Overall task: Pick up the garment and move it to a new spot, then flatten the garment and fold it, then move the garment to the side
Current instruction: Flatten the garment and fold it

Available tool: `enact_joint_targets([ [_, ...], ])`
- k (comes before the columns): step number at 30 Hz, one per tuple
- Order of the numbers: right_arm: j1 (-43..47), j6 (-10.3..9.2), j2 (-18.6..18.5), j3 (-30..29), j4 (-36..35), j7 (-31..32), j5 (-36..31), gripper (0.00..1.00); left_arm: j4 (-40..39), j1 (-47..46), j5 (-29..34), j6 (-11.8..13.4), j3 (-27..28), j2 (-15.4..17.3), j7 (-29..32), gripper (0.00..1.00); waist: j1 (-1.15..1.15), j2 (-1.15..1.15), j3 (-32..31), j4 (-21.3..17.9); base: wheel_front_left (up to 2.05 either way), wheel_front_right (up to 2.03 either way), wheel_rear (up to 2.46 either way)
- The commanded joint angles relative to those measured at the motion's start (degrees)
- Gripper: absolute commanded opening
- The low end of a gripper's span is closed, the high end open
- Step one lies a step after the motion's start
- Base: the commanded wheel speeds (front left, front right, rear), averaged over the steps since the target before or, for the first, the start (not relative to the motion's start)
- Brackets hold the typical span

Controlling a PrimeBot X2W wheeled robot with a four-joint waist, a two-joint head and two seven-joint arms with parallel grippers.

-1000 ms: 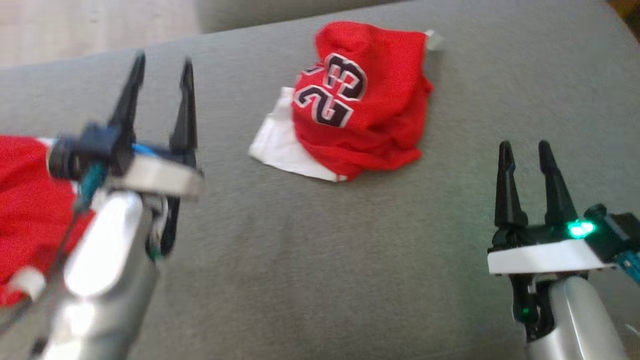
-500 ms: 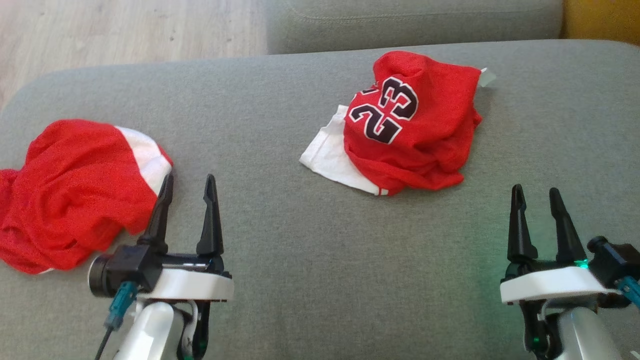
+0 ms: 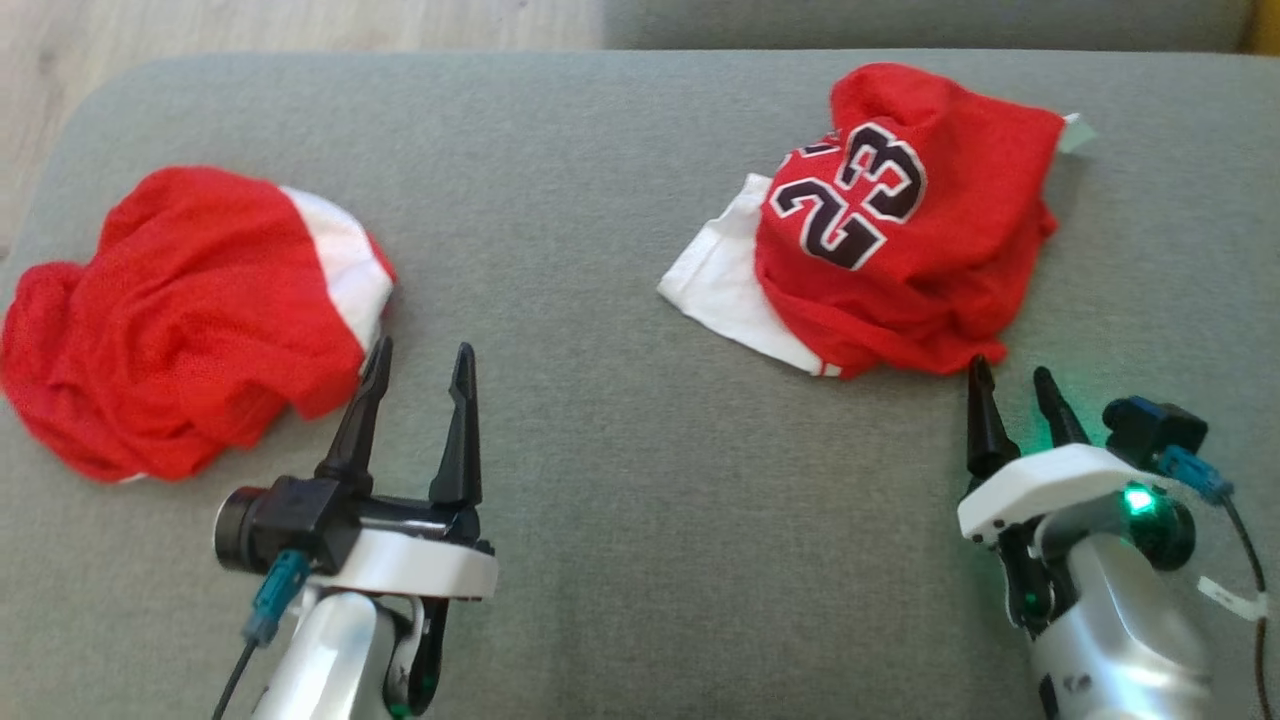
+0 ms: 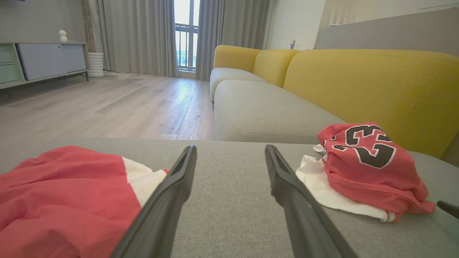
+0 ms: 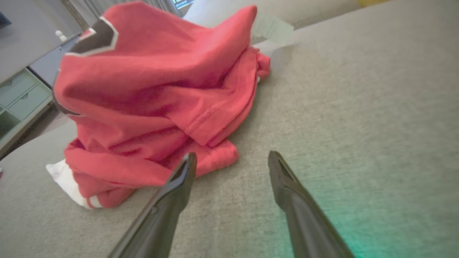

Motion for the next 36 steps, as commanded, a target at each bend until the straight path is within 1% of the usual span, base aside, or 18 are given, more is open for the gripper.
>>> enact_joint_targets([
  [1, -2.0, 0.44, -0.2, 1.5, 0.3, -0.4, 0.7, 1.00, -1.3, -2.8, 0.6, -0.3, 2.0, 0.0, -0.5, 1.00, 0.00, 0.00, 0.5, 0.9, 0.00, 0.00, 0.00],
  [5, -5.6, 0.44, -0.2, 2.4, 6.8, -1.3, 2.0, 1.00, -0.7, -2.8, 1.1, -0.8, 2.7, -0.7, -0.5, 1.00, 0.00, 0.00, 0.8, 2.0, 0.00, 0.00, 0.00],
  [8, -8.1, 0.44, -0.2, 4.6, 11.6, -2.1, 2.8, 1.00, -0.3, -2.6, 1.6, -1.3, 3.4, -1.2, -0.5, 1.00, 0.00, 0.00, 0.9, 2.4, 0.00, 0.00, 0.00],
  [9, -8.6, 0.44, -0.2, 5.1, 12.5, -2.3, 3.2, 0.74, -0.2, -2.6, 1.7, -1.3, 3.6, -1.3, -0.5, 1.00, 0.00, 0.00, 0.9, 2.4, 0.00, 0.00, 0.00],
  [10, -9.1, 0.44, -0.2, 5.7, 13.4, -2.5, 3.7, 0.28, -0.2, -2.5, 1.9, -1.4, 3.8, -1.4, -0.5, 1.00, 0.00, 0.00, 0.9, 2.4, 0.00, 0.00, 0.00],
  [11, -9.4, 0.44, -0.2, 6.3, 14.1, -2.7, 4.1, 0.00, -0.1, -2.5, 2.0, -1.5, 4.0, -1.5, -0.5, 1.00, 0.00, 0.00, 0.9, 2.3, 0.00, 0.00, 0.00],
  [14, -10.4, 0.44, -0.2, 6.5, 15.5, -3.6, 3.3, 0.00, 0.0, -2.2, 2.3, -1.6, 4.8, -1.7, -0.5, 1.00, 0.00, 0.00, 0.8, 1.5, 0.00, 0.00, 0.00],
  [17, -11.0, 0.44, -0.2, 3.3, 15.5, -4.1, 1.7, 0.00, 0.3, -1.9, 2.6, -1.8, 5.4, -1.8, -0.5, 1.00, 0.00, 0.00, 0.3, 0.2, 0.00, 0.00, 0.00],
  [19, -10.6, 0.44, -0.2, -1.6, 12.7, -4.2, -1.1, 0.00, 0.3, -1.7, 2.8, -1.9, 5.9, -1.9, -0.5, 1.00, 0.00, 0.00, -0.1, -0.9, 0.00, 0.00, 0.00],
  [21, -9.2, 0.44, -0.3, -7.7, 9.1, -4.2, -5.6, 0.00, 0.2, -1.5, 3.0, -2.0, 6.2, -2.0, -0.5, 1.00, 0.00, 0.00, -0.6, -2.1, 0.00, 0.00, 0.00],
  [22, -9.2, 0.44, -0.3, -7.7, 9.1, -4.2, -5.6, 0.00, 0.2, -1.5, 3.0, -2.0, 6.2, -2.0, -0.5, 1.00, 0.00, 0.00, -0.6, -2.1, 0.00, 0.00, 0.00],
  [26, -5.7, 0.44, -0.3, -19.9, 1.3, -4.2, -15.2, 0.00, 0.0, -1.2, 3.2, -2.3, 6.8, -2.1, -0.5, 1.00, 0.00, 0.00, -1.4, -4.1, 0.00, 0.00, 0.00],
  [29, -4.1, 0.44, -0.3, -27.6, -3.8, -4.2, -20.7, 0.00, -0.1, -1.1, 3.3, -2.4, 6.8, -2.3, -0.5, 1.00, 0.00, 0.00, -1.6, -5.1, 0.00, 0.00, 0.00],
  [33, -3.4, 0.44, -0.2, -34.3, -8.5, -3.0, -24.9, 0.00, -0.2, -1.1, 3.2, -2.5, 6.5, -2.4, -0.5, 1.00, 0.00, 0.00, -1.9, -5.8, 0.00, 0.00, 0.00],
  [36, -3.4, 0.44, -0.2, -37.0, -9.7, -1.6, -26.1, 0.00, -0.1, -1.1, 3.1, -2.6, 6.5, -2.5, -0.5, 1.00, 0.00, 0.00, -2.1, -6.0, 0.00, 0.00, 0.00],
])
